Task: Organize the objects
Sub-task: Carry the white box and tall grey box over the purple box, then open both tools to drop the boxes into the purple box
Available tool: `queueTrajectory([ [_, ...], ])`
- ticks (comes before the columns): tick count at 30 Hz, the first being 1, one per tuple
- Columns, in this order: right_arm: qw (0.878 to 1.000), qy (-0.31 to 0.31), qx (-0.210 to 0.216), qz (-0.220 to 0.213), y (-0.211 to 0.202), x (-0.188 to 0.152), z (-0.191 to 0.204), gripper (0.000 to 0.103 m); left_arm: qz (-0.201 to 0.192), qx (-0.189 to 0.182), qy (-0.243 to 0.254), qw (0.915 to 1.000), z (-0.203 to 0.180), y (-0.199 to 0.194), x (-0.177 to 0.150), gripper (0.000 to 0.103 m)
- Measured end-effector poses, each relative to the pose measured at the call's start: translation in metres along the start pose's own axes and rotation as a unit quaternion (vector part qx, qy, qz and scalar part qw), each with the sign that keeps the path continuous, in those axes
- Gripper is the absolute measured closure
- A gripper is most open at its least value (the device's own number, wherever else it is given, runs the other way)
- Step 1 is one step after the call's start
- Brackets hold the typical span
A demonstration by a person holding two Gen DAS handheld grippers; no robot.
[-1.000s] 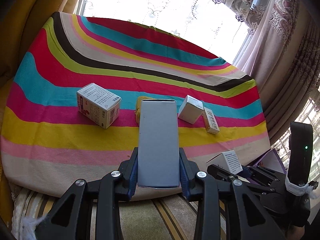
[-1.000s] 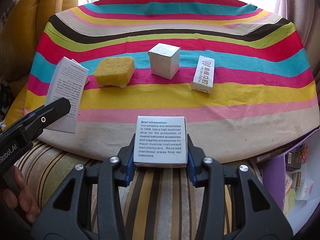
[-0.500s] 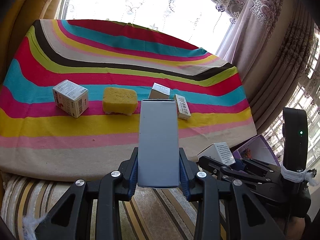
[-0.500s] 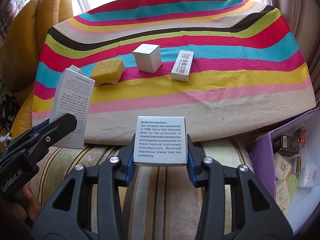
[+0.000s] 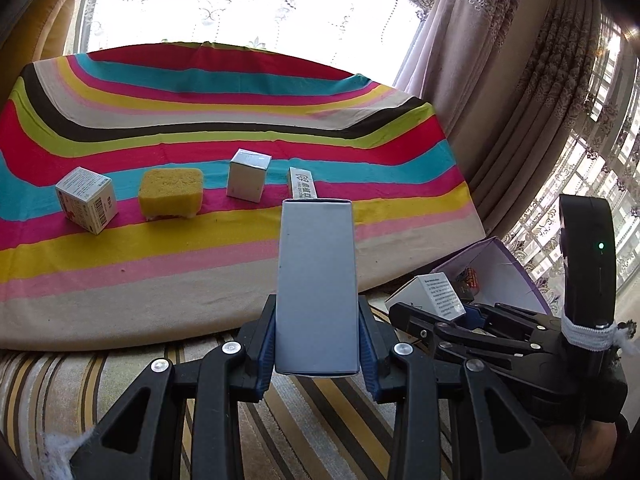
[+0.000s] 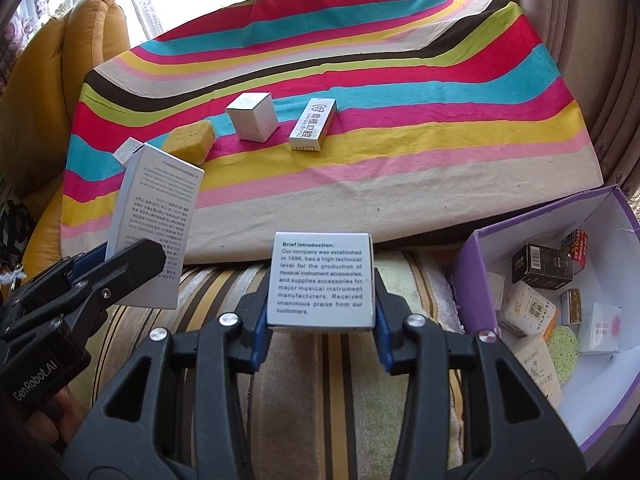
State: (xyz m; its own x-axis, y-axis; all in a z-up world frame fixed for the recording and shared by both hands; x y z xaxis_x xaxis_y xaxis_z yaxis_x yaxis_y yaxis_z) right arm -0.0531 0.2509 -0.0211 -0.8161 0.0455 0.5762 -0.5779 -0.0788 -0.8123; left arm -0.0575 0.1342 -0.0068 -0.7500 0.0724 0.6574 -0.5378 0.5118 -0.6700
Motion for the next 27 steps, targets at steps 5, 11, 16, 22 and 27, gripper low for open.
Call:
queueTrajectory([
  [5,1.0,0.009,0.001,0.0,-0.01,-0.008,-0.013,0.057,0.009,-0.014,0.019,0.9997,-0.021,0.004,-0.004,0.066],
  [11,1.0,0.024,-0.007,-0.009,-0.025,-0.012,-0.039,0.057,0.02,-0.033,0.041,0.9984,-0.047,0.011,-0.007,0.066],
  [16,0.998,0.045,-0.032,-0.013,-0.038,-0.02,-0.076,0.057,0.032,-0.053,0.065,0.9959,-0.074,0.018,-0.012,0.066],
  [22,0.994,0.079,-0.076,-0.01,-0.05,-0.035,-0.133,0.057,0.047,-0.074,0.095,0.9916,-0.105,0.028,-0.016,0.066],
  [27,0.988,0.104,-0.113,-0.005,-0.059,-0.051,-0.177,0.057,0.063,-0.096,0.119,0.9862,-0.131,0.038,-0.021,0.066],
])
Point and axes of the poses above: each gripper's, at about its wrist camera, not at the fingertips, and y roughly the way its jaws point, z to its left, x to its top, the point moved 7 cm from there along y, roughly the way its jaws point, and after that the axes turned 3 degrees about -y, right-handed, at the moved point
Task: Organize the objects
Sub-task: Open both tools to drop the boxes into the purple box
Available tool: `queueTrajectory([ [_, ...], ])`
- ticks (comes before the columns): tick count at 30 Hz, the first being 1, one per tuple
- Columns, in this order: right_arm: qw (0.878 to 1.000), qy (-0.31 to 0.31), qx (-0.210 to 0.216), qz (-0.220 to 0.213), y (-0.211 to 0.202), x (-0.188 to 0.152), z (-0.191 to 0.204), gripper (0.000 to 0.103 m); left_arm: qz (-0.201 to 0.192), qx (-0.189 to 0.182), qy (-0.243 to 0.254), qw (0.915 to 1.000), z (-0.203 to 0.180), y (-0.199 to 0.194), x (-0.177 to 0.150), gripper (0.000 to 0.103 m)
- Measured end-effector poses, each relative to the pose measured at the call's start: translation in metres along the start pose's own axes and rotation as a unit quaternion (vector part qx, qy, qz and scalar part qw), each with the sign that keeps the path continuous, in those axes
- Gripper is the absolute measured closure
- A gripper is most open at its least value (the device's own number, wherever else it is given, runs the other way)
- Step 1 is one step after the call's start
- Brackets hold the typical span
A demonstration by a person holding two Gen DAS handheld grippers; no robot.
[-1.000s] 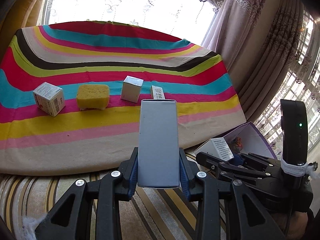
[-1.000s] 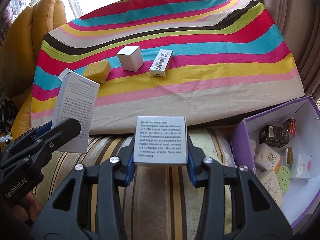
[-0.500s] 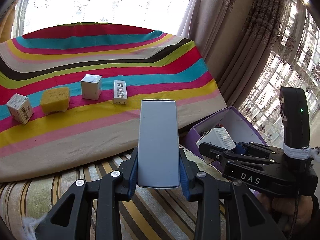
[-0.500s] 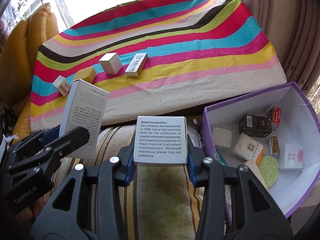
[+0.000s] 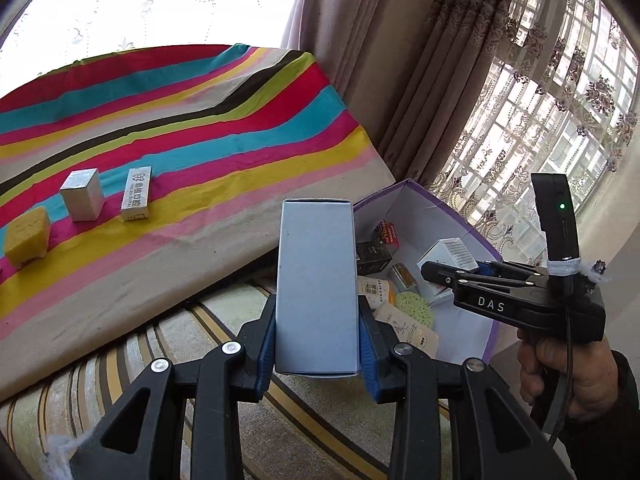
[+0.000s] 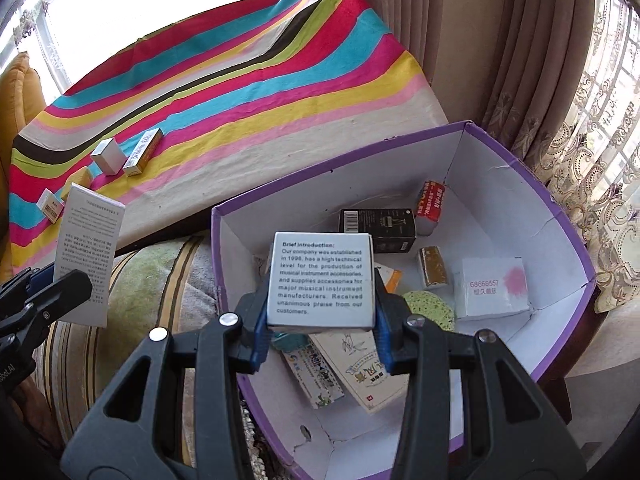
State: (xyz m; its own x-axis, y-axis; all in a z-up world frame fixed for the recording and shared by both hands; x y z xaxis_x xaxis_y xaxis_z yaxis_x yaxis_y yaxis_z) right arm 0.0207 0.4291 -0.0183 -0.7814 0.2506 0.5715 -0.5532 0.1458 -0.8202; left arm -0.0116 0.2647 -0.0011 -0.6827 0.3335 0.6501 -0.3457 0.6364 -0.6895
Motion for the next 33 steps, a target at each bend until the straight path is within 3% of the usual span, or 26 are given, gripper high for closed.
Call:
queueTrajectory([
  [12,0.996,0.016,-0.093,0.004,0.001,-0.011,-0.065,0.057,0.044,-0.044,0.056,0.9965,-0.048,0.04,0.005,0.066],
  [20,0.994,0.034,-0.102,0.001,0.0,-0.01,-0.084,0.057,0.055,-0.069,0.076,0.9932,-0.063,0.052,0.009,0.065],
  [21,0.994,0.036,-0.104,0.001,0.0,-0.01,-0.086,0.057,0.057,-0.069,0.076,0.9931,-0.064,0.054,0.009,0.064],
  [24,0.994,0.043,-0.101,-0.002,-0.001,-0.009,-0.089,0.056,0.057,-0.067,0.067,0.9939,-0.061,0.055,0.01,0.047],
  [26,0.994,0.042,-0.102,0.0,0.0,-0.009,-0.089,0.053,0.054,-0.069,0.06,0.9944,-0.058,0.053,0.011,0.045],
  [29,0.995,0.046,-0.092,-0.002,0.001,-0.01,-0.088,0.039,0.052,-0.069,0.053,0.9949,-0.056,0.053,0.012,0.045],
  [33,0.995,0.049,-0.086,-0.005,0.001,-0.01,-0.084,0.032,0.047,-0.068,0.047,0.9955,-0.053,0.051,0.013,0.045],
])
Point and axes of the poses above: each gripper's, at about its wrist camera, not at the fingertips, and y roughly the way its jaws point, z to its left, x to its top, the point moved 7 cm from there along y, roughly the way its jaws point, and after that the axes turned 3 degrees about -y, right-handed, at the moved point
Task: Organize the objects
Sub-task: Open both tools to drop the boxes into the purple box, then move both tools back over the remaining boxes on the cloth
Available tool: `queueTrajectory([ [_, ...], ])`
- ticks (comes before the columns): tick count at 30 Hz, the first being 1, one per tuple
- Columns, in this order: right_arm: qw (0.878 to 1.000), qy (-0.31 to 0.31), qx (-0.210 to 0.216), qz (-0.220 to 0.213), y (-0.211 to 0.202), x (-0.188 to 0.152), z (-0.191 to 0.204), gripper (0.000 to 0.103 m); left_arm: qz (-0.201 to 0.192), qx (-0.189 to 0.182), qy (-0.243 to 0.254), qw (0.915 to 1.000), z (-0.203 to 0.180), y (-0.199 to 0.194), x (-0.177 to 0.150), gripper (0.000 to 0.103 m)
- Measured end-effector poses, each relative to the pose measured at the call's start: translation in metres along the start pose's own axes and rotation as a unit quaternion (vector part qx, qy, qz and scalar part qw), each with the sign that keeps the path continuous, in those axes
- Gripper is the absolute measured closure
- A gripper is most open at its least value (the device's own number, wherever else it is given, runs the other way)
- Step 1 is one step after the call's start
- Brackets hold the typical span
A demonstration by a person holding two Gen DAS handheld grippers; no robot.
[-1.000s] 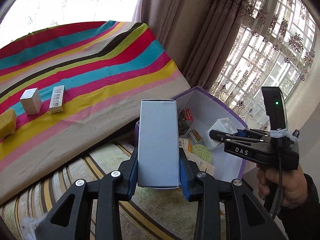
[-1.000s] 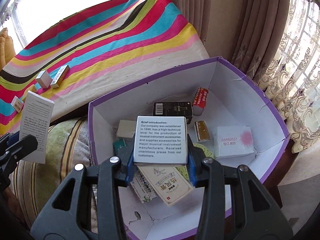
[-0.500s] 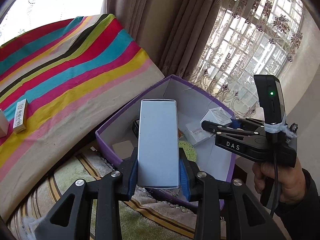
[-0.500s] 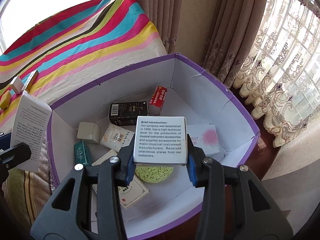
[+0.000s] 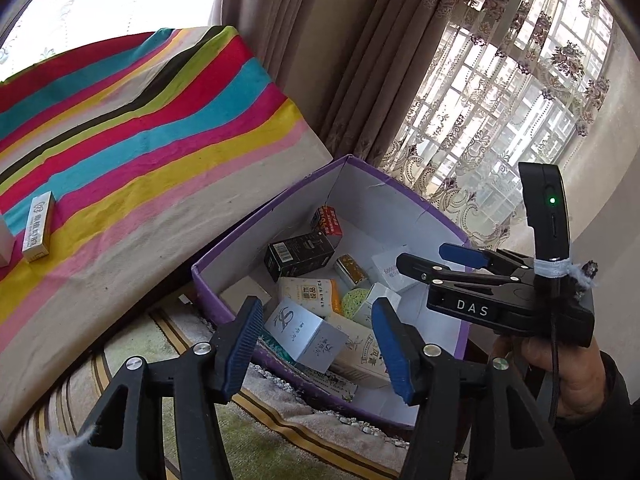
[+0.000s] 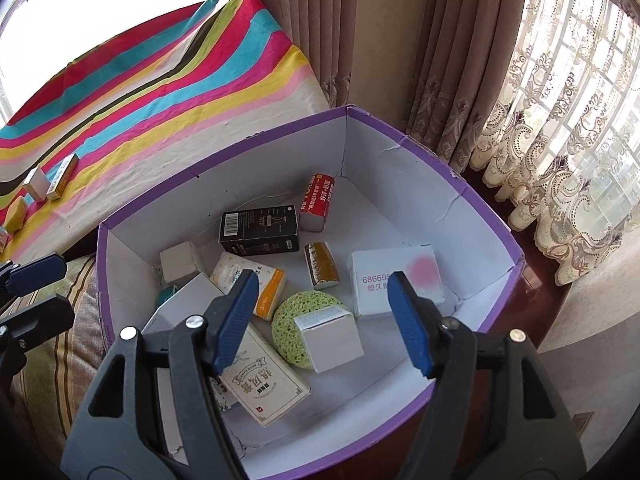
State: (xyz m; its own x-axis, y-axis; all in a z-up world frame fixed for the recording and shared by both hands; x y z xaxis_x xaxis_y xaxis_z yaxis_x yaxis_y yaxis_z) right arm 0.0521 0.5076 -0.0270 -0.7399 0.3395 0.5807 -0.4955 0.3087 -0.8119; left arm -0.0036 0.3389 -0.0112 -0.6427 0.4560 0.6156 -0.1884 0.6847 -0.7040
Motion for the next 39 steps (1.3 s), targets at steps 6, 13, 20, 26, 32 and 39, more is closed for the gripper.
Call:
queueTrajectory([
  [6,1.0,0.004,0.013,-0.001,-0.002,0.001,0.006,0.032,-0.01,0.004,-0.03,0.9995,0.016,-0.007,0.001,0.045],
  [13,0.999,-0.005,0.038,-0.004,-0.006,0.002,0.028,0.031,-0.027,0.023,-0.073,0.9967,0.052,-0.025,-0.003,0.038],
  [20,0.997,-0.033,0.076,-0.003,-0.011,0.005,0.073,0.03,-0.052,0.054,-0.146,0.9864,0.111,-0.058,-0.017,0.033],
  [26,0.994,-0.055,0.097,-0.006,-0.017,0.012,0.11,0.029,-0.082,0.091,-0.194,0.9734,0.158,-0.096,-0.034,0.028],
  [32,0.99,-0.073,0.118,-0.008,-0.02,0.017,0.149,0.026,-0.105,0.127,-0.234,0.9581,0.206,-0.137,-0.059,0.024],
  [39,0.984,-0.107,0.14,-0.007,-0.018,0.02,0.201,0.026,-0.125,0.189,-0.258,0.9391,0.262,-0.185,-0.078,0.018],
])
Point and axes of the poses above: each gripper's, at about its wrist camera, not at the fingertips, and y roughly the way its jaws point, z to its left, x to its top, the point moved 7 cm from there along y, roughly the way its jaws point, and after that the axes turned 3 degrees about -y, right-handed, at the moved point
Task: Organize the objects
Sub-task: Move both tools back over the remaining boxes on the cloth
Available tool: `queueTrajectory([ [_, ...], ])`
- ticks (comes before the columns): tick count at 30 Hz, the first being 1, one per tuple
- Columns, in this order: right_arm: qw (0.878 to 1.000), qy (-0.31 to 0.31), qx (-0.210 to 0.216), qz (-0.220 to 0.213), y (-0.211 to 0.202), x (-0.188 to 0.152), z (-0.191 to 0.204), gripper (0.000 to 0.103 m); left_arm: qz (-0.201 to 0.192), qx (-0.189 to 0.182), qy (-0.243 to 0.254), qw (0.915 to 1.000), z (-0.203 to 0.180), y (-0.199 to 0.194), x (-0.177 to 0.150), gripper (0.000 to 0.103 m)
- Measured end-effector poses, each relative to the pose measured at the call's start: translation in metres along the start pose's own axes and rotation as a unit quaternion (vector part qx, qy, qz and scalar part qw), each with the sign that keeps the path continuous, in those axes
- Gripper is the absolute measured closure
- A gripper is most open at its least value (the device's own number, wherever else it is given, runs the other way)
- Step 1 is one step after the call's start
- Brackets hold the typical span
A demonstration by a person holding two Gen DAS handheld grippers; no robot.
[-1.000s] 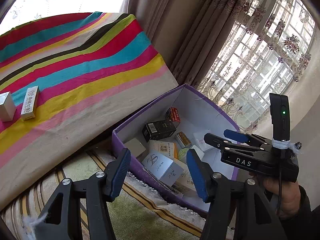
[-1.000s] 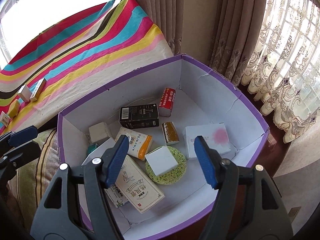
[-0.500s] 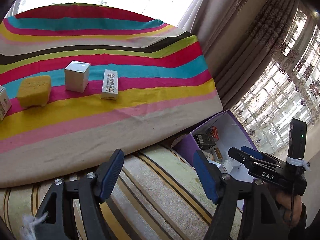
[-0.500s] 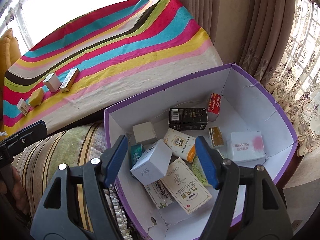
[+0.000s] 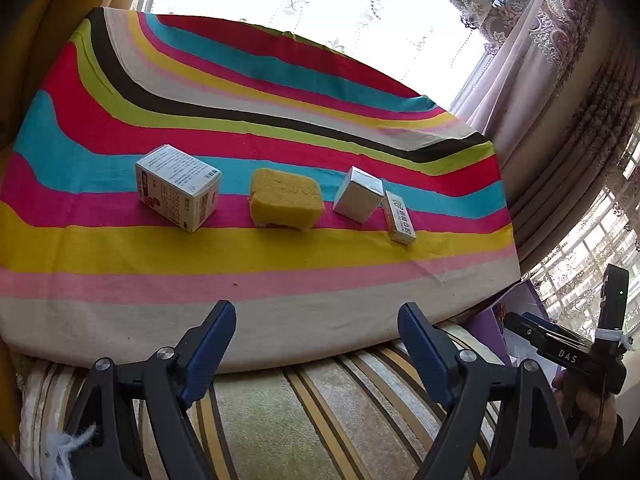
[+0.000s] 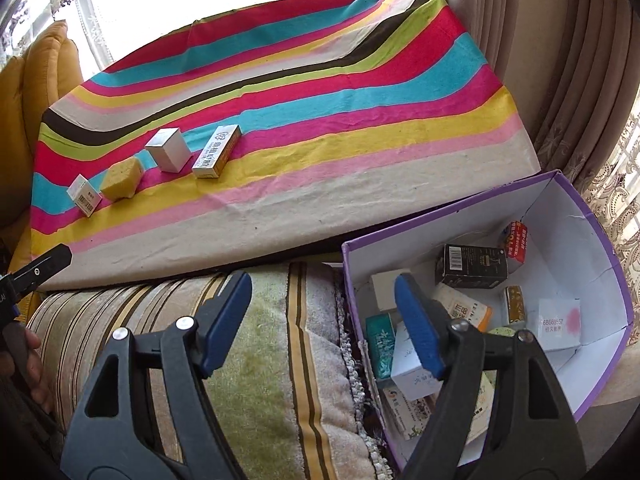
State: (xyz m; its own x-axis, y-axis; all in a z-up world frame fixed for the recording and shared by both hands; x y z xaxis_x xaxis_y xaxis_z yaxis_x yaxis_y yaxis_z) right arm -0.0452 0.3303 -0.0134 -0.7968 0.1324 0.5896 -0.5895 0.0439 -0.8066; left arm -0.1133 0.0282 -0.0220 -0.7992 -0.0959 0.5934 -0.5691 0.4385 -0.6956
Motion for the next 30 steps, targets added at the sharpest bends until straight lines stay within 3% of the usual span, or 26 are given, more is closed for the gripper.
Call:
queueTrajectory([
  [7,1.0,-0.014,0.006,-0.001,0.017,0.016,0.028,0.026,-0.014,0.051,0.015,0.9985,0.047,-0.005,0.031,0.014],
  [18,0.999,-0.029,0.015,0.001,0.054,0.046,0.061,0.026,0.003,0.092,0.092,0.9914,0.077,0.027,0.068,0.011],
  [30,0.999,-0.042,0.017,-0.004,0.095,0.086,0.096,0.026,0.019,0.086,0.098,0.9913,0.096,0.057,0.085,0.01],
])
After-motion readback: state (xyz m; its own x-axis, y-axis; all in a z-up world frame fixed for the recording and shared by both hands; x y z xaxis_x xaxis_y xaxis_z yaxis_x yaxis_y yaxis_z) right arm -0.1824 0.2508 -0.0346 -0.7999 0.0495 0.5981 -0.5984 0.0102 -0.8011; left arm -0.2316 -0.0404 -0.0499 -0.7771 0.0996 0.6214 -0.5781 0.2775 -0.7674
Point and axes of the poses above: each gripper's, at about its wrist camera, not at the fingertips, and y roughly the way its jaws point, z to its left, x to its top, the point moved 7 cm from there along y, roughly the way its jaws point, and after that the axes turned 3 degrees about -y, right-handed, at the moved point
